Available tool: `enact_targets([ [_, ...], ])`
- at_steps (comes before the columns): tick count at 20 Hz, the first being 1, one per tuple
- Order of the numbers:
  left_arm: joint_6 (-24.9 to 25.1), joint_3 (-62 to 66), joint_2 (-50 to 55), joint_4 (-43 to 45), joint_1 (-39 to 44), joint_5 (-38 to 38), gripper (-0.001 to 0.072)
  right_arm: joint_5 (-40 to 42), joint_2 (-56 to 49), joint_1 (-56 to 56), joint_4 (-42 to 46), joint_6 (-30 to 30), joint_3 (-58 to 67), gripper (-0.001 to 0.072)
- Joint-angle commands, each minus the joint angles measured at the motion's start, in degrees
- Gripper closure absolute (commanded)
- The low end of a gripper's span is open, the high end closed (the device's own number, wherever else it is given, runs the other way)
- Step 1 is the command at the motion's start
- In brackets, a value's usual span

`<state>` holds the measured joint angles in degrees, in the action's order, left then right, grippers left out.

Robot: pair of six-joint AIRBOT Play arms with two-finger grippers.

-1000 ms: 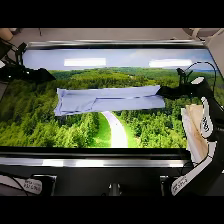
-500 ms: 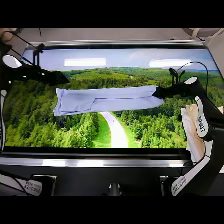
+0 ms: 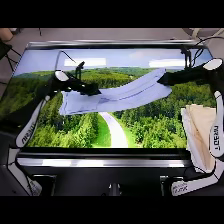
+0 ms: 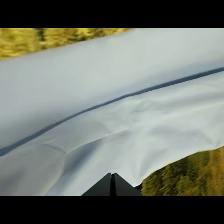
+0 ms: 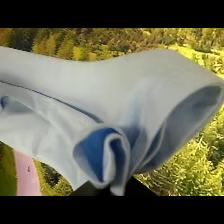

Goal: Fold the shirts.

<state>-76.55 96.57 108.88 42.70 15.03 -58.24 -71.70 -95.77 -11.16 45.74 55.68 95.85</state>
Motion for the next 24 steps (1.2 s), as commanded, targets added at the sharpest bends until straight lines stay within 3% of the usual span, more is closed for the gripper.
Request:
enact_targets([
  [1,-1.0,0.0,4.7,-12.5,6.3,8.9,0.0686,-4.3,7.2,0.0,0.2,4.8,0.0,0.0689],
  [8,-1.0,0.0,10.3,-28.9,14.9,15.1,0.0686,-10.6,17.3,0.0,0.2,10.0,0.0,0.0689],
  [13,-1.0,0.0,12.5,-43.6,22.7,27.0,0.0688,-11.6,21.4,0.0,0.5,12.3,0.0,0.0688],
  [15,-0.4,0.6,13.2,-44.8,24.1,25.9,0.0688,-11.9,21.8,0.0,1.9,12.3,0.0,0.0688],
  [17,3.5,0.6,12.6,-44.6,22.6,22.5,0.0690,-9.4,21.6,0.0,7.6,12.3,0.0,0.0688],
  [20,3.8,0.5,7.0,-32.2,16.1,15.5,0.0691,-5.7,19.5,0.5,7.5,11.7,0.0,0.0689],
  [24,-9.2,0.5,-7.8,2.2,5.7,7.5,0.0691,1.1,15.2,9.2,5.9,11.0,0.0,0.0689],
])
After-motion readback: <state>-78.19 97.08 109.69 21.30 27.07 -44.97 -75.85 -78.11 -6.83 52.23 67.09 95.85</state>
